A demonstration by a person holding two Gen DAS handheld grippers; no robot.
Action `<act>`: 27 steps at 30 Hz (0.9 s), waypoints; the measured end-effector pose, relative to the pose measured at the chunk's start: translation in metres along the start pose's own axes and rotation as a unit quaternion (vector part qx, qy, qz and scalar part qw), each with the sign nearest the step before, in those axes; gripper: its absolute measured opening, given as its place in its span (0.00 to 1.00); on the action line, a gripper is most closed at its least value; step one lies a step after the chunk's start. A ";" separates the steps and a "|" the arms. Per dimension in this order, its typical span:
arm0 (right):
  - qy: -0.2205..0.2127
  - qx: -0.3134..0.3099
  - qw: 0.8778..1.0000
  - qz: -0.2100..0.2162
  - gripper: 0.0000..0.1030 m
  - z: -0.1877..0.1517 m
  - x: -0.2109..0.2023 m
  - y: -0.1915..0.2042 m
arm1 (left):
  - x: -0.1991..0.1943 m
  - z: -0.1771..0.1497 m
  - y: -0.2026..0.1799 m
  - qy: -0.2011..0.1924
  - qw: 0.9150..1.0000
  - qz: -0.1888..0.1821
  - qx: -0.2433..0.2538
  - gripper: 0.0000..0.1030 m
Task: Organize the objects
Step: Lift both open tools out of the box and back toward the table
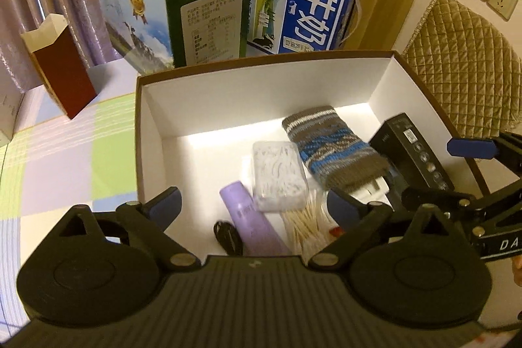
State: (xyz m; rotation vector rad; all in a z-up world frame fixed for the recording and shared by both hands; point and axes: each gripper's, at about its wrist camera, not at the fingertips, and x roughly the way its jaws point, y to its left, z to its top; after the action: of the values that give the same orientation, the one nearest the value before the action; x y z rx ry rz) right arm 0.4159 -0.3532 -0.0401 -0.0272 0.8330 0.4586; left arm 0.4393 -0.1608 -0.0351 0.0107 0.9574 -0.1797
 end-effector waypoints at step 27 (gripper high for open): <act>-0.028 0.078 0.997 0.003 0.98 -0.057 -0.083 0.037 | -0.098 -0.087 0.004 -0.020 0.999 0.012 -0.029 0.91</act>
State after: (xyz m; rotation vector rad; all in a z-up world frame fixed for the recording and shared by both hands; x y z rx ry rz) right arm 0.3126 -0.3631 -0.0140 0.1323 0.8117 0.3973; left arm 0.3143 -0.1350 -0.0055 -0.0344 0.9213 -0.1307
